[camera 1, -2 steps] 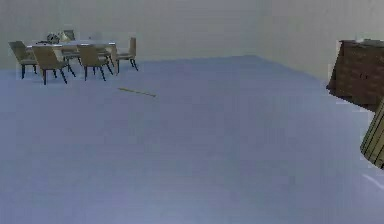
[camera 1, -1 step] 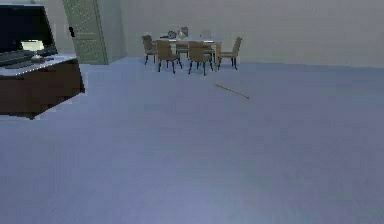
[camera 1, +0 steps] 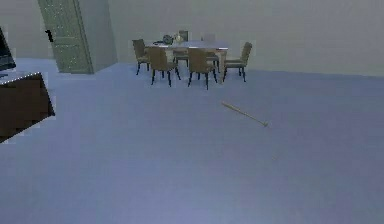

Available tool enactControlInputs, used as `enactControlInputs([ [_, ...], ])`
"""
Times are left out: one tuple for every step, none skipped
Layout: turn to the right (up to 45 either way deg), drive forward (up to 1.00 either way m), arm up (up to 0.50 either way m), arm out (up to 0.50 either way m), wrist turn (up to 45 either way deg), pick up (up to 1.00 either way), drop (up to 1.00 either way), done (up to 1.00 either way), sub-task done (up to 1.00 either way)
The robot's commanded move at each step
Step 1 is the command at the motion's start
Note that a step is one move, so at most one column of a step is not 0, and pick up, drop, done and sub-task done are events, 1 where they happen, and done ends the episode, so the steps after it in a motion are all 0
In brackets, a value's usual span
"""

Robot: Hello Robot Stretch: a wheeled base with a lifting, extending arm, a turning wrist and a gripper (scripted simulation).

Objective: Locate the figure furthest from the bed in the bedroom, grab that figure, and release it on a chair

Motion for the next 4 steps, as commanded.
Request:
enactControlInputs([
  [0.0,1.0,0.0,0.0,0.0,0.0,0.0,0.0,0.0],
  [-3.0,0.0,0.0,0.0,0.0,0.0,0.0,0.0,0.0],
  [0.0,1.0,0.0,0.0,0.0,0.0,0.0,0.0,0.0],
  [0.0,1.0,0.0,0.0,0.0,0.0,0.0,0.0,0.0],
])
